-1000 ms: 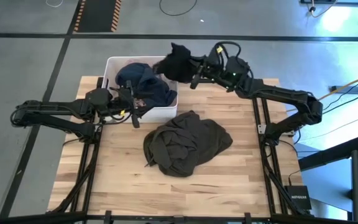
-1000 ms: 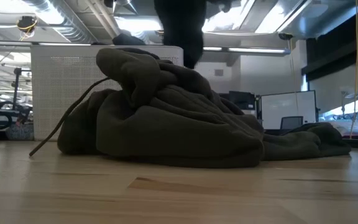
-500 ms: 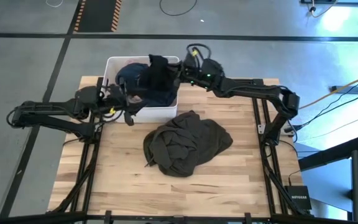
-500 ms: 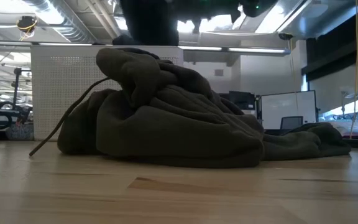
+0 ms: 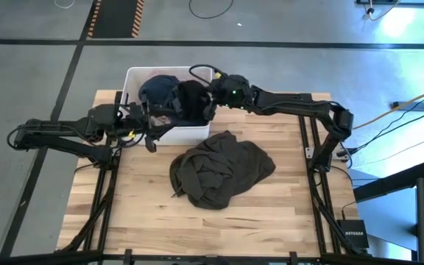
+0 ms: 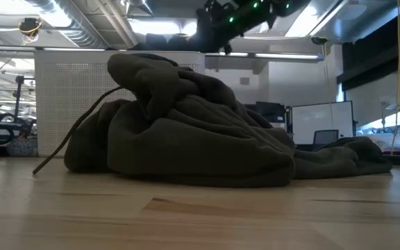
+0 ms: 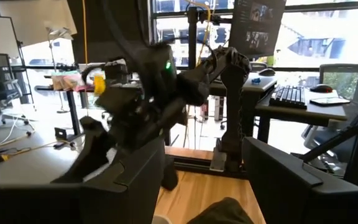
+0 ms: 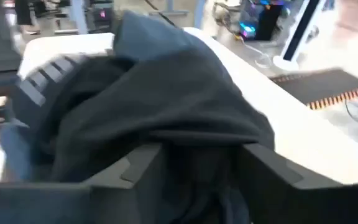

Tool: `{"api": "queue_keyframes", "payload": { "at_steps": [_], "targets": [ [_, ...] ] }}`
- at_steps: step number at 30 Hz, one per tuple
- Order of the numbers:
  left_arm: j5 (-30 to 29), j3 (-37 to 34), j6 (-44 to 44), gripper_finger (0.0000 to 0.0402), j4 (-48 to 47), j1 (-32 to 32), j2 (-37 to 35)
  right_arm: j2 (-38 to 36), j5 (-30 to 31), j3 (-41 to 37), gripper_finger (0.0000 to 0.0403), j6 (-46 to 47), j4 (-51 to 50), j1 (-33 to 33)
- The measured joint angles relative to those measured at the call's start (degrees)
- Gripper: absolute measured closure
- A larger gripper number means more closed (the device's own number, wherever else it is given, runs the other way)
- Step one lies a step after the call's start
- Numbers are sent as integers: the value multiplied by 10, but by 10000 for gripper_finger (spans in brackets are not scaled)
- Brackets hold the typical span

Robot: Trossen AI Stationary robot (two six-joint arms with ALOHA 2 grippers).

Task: Sort clothes
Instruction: Put the black underwear into the bin, then put the black shirt into the bin

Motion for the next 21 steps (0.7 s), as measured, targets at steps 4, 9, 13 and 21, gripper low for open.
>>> {"api": "queue_keyframes", "payload": {
  "at_steps": [4,9,13,21],
  "targets": [
    [0,0,3,190,0,0,0,-38,2,42,164,-47,-87,0],
    [0,0,11,190,2,2,0,-81,4,127,147,-51,-260,10],
    [0,0,13,190,3,2,0,-107,-7,172,146,-51,-393,45],
    [0,0,17,190,6,2,0,-127,-23,157,146,-24,-547,186]
  ]
}}
